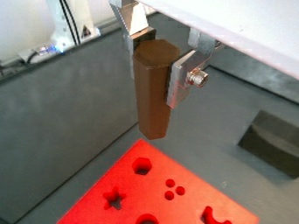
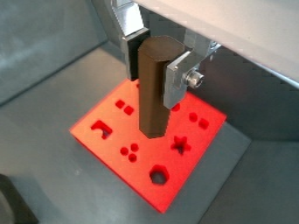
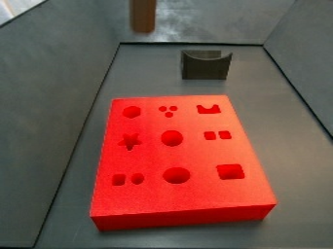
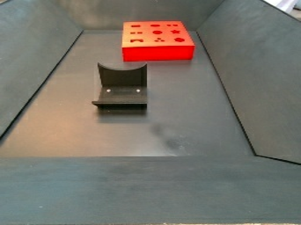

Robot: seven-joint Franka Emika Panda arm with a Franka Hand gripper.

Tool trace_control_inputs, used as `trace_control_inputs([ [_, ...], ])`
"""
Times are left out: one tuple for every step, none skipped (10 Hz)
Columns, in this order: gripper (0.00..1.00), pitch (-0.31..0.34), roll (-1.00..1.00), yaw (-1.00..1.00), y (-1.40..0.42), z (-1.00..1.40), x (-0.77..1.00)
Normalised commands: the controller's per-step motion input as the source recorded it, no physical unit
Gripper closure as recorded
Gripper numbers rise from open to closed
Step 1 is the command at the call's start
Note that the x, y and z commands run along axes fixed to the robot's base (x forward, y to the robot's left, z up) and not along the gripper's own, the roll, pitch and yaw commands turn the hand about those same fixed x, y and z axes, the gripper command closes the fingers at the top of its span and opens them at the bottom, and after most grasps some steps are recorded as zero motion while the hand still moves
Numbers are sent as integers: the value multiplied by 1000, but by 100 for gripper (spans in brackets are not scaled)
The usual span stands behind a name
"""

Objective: Pick up the hexagon object. Move up. Place the hexagon object on the fixture. Regrasp the hexagon object. Move to above the board. Insert the hexagon object.
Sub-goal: Insert the hexagon object.

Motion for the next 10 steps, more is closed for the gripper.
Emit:
trace_control_inputs([
  [100, -230, -66, 57, 180, -786, -326],
  [100, -221, -64, 46, 183, -806, -343],
  [100, -230, -76, 11, 146, -777, -354],
  [100, -250, -91, 0, 3, -726, -437],
  [100, -296, -110, -166, -77, -611, -474],
  [100, -279, -100, -260, -257, -631, -349],
  [100, -220, -163, -94, -94, -500, -63],
  [100, 6, 0, 0, 0, 0, 0],
  [100, -60, 0, 0, 0, -269, 0],
  [100, -56, 0, 74, 123, -586, 311],
])
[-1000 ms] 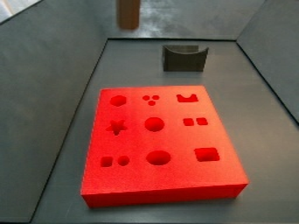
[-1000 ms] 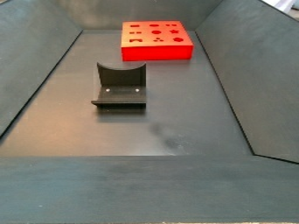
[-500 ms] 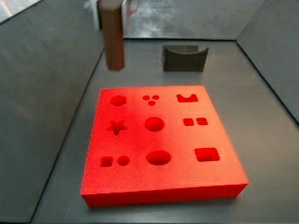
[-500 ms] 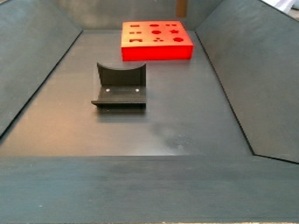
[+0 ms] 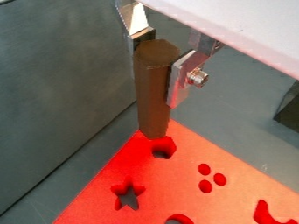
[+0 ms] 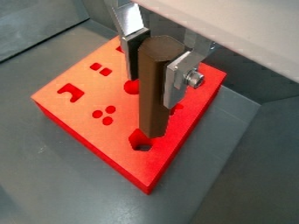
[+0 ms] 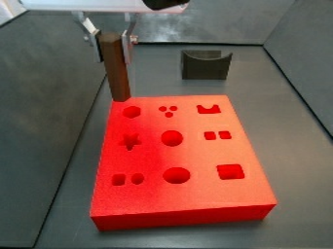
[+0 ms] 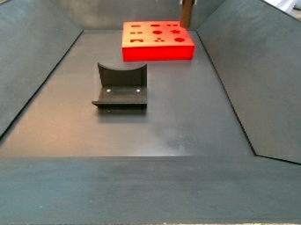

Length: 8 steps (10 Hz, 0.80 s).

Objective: Pick up the hexagon object. Move up. Place the hexagon object on the fixture. Regrasp the hexagon object. Move to above the board. Insert the hexagon object.
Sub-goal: Insert the hexagon object.

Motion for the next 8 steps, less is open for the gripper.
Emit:
trace_control_inputs([
  [100, -66, 0, 57, 151, -717, 326],
  [100, -46, 0, 0, 137, -666, 346],
  [100, 0, 0, 0, 146, -606, 349],
  [100, -17, -20, -266, 26, -574, 269],
  [100, 0, -64, -834, 0, -606, 0],
  [100, 0, -61, -991, 0, -586, 0],
  [100, 0, -91, -609, 0, -266, -194],
  [100, -34, -20, 0, 0, -126, -49],
])
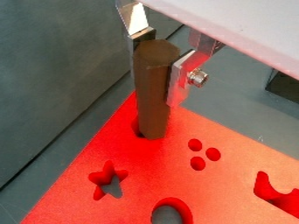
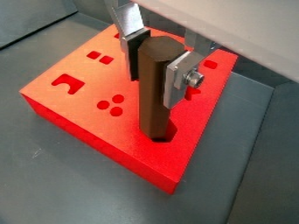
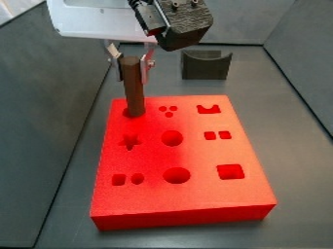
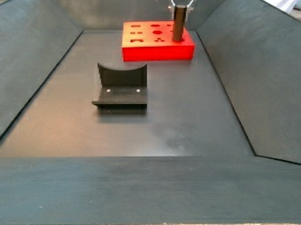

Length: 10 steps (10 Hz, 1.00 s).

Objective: Pick up the hexagon object. Move up. Place the hexagon object on the fixture. Regrasp the hexagon object. Move to above the board. Insert the hexagon object.
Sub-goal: Insert the hexagon object.

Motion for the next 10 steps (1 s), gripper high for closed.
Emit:
trace_control_inputs([
  [100, 0, 0, -114, 0, -314, -354],
  [100, 0, -11, -266, 0, -394, -534],
  [100, -57, -44, -129, 0, -340, -137],
  [100, -103, -34, -149, -60, -571, 0],
  [100, -89, -29, -220, -46, -686, 334],
  [100, -144, 0, -369, -246, -686, 51],
  [100, -116, 0, -91, -166, -520, -274],
  [100, -54, 34, 0, -166, -400, -420],
  [100, -50, 64, 17, -174, -223, -346],
  [100, -36, 20, 283, -43, -346, 0],
])
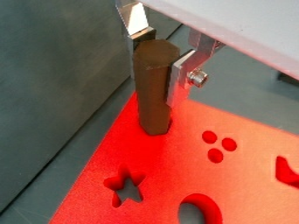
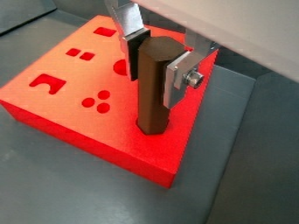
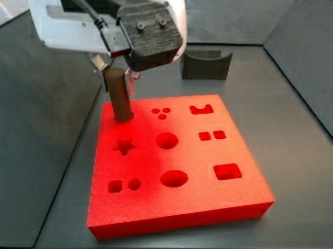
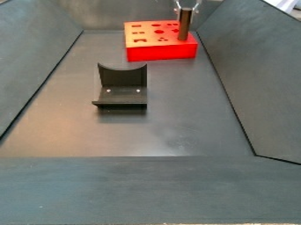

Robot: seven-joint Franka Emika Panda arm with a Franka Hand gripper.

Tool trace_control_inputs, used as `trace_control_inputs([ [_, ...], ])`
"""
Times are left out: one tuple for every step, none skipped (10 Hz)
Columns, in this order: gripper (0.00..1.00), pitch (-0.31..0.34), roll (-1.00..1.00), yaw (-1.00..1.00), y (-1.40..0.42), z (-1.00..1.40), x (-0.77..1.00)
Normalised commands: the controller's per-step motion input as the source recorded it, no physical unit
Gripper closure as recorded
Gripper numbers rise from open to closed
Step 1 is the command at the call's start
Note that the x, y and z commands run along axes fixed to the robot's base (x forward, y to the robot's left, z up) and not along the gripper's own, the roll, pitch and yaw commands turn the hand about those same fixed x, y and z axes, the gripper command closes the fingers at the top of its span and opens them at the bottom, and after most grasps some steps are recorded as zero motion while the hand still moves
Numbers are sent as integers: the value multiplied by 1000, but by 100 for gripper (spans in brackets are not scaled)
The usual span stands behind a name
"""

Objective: Pick up the hexagon object. Move up. Place the hexagon object on the fixture. Regrasp the hexagon object. Move to above the board. Insert the hexagon object.
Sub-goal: Insert the hexagon object.

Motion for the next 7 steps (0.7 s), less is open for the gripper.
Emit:
trace_control_inputs([
  [100, -71, 0, 286, 0, -640, 83],
  [100, -54, 0, 194, 0, -937, 231],
  [100, -30, 0, 137, 0, -1000, 260],
  [100, -147, 0, 0, 0, -331, -163],
  [100, 59, 0, 0, 0, 0, 63],
  [100, 41, 0, -29, 0, 0, 0],
  [100, 0, 0, 0, 0, 0, 0],
])
